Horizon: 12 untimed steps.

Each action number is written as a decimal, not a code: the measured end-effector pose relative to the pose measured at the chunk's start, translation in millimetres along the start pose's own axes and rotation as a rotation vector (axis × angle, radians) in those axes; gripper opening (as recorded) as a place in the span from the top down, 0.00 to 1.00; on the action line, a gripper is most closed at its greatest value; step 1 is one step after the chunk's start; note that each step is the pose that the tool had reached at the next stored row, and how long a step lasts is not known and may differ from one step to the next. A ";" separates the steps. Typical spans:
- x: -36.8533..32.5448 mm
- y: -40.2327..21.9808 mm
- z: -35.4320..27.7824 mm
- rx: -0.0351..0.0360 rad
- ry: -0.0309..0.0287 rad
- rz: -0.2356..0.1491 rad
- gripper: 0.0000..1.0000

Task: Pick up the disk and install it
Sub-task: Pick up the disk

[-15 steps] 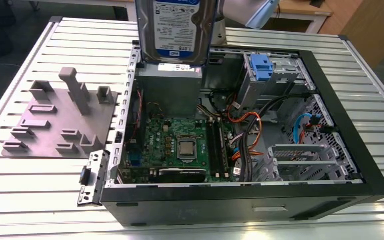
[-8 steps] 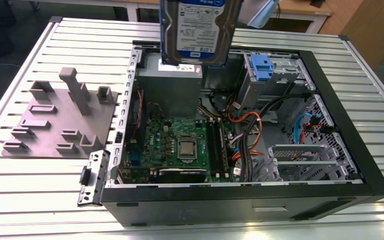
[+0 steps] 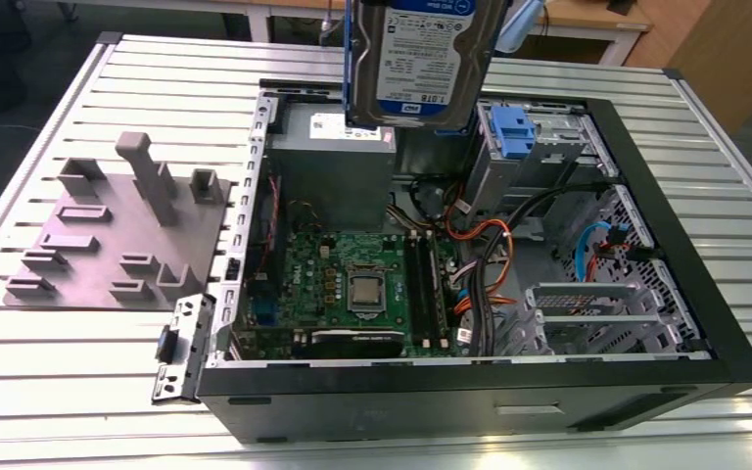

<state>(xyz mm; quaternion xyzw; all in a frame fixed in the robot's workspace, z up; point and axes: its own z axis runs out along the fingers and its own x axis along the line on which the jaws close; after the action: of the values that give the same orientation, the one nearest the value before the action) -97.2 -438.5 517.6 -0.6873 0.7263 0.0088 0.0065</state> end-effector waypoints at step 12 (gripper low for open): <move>0.0 -0.3 0.0 0.0000 -0.0001 0.000 0.64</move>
<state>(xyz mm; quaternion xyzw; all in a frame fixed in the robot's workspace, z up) -96.9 -438.5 517.6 -0.6873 0.7263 0.0088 0.0065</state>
